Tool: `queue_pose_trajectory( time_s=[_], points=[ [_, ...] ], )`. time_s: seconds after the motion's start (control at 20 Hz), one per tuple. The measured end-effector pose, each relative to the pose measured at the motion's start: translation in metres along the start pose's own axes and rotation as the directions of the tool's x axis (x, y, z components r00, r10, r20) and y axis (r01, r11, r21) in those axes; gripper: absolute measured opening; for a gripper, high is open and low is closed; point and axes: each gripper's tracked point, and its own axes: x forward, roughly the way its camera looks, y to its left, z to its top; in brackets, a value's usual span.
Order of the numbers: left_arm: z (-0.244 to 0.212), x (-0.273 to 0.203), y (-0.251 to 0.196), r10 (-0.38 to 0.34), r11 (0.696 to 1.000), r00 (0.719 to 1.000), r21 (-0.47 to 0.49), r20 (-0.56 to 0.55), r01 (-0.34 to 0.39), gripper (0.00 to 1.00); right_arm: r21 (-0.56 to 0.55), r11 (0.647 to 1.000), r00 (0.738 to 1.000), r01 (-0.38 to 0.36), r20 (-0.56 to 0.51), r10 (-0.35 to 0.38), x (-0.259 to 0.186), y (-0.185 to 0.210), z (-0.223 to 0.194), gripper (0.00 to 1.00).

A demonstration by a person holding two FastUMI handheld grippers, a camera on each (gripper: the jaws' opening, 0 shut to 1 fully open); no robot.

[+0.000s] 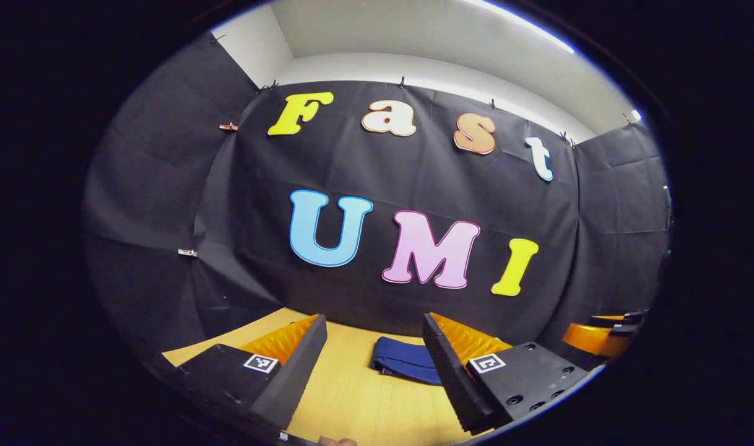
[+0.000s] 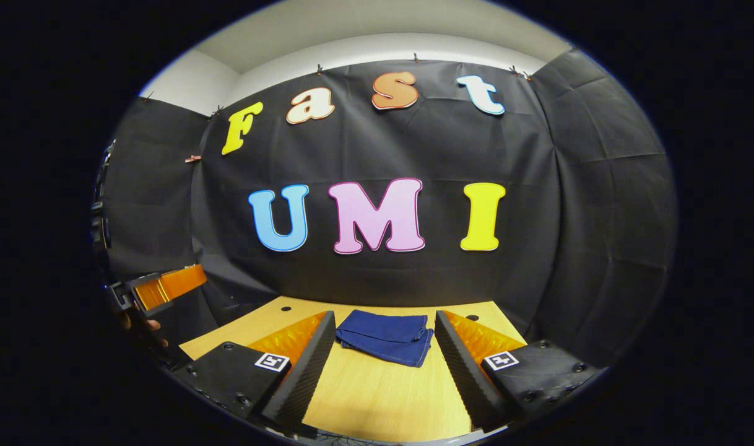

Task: Grasp the waist and the cuffs of the jeans and fold them to make the two legs overlap; first hold the waist and fold one-third of the jeans toward the cuffs, then hold the cuffs and fold the remaining one-third in the same direction to finish folding.

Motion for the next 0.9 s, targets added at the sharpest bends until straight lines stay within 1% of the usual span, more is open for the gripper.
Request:
queue_pose_trajectory(
  time_s=[0.2,0.3,0.35,0.45,0.55,0.7,0.9],
  points=[
    [-0.002,0.014,-0.005,-0.010,1.000,0.999,-0.020,-0.032,0.010,0.96,-0.014,0.999,0.999,-0.047,-0.003,0.047,0.016,0.015,0.005,0.98],
    [0.002,0.017,-0.005,-0.028,1.000,0.999,-0.009,-0.024,0.028,0.96,-0.019,0.999,0.999,-0.043,0.004,0.043,0.025,0.018,0.010,0.98],
    [-0.007,0.021,0.000,-0.044,0.999,0.999,0.005,-0.028,0.044,0.96,-0.020,0.999,1.000,-0.030,0.001,0.030,0.028,0.019,0.011,0.98],
    [-0.008,0.024,0.007,-0.050,0.998,0.998,0.024,-0.036,0.051,0.96,-0.011,1.000,1.000,-0.017,-0.006,0.017,0.032,0.025,0.011,0.98],
    [-0.007,0.027,0.016,-0.041,0.999,0.998,0.008,-0.044,0.042,0.96,-0.010,1.000,1.000,-0.021,0.002,0.021,0.034,0.033,0.013,0.98],
    [-0.009,0.029,0.034,-0.010,1.000,0.999,-0.005,-0.047,0.010,0.96,-0.033,0.999,1.000,-0.022,-0.002,0.022,0.038,0.037,0.009,0.98],
    [-0.009,0.030,0.051,0.004,1.000,0.999,0.008,-0.040,-0.003,0.96,-0.022,1.000,1.000,-0.017,-0.012,0.017,0.043,0.043,0.006,0.98]
  ],
)
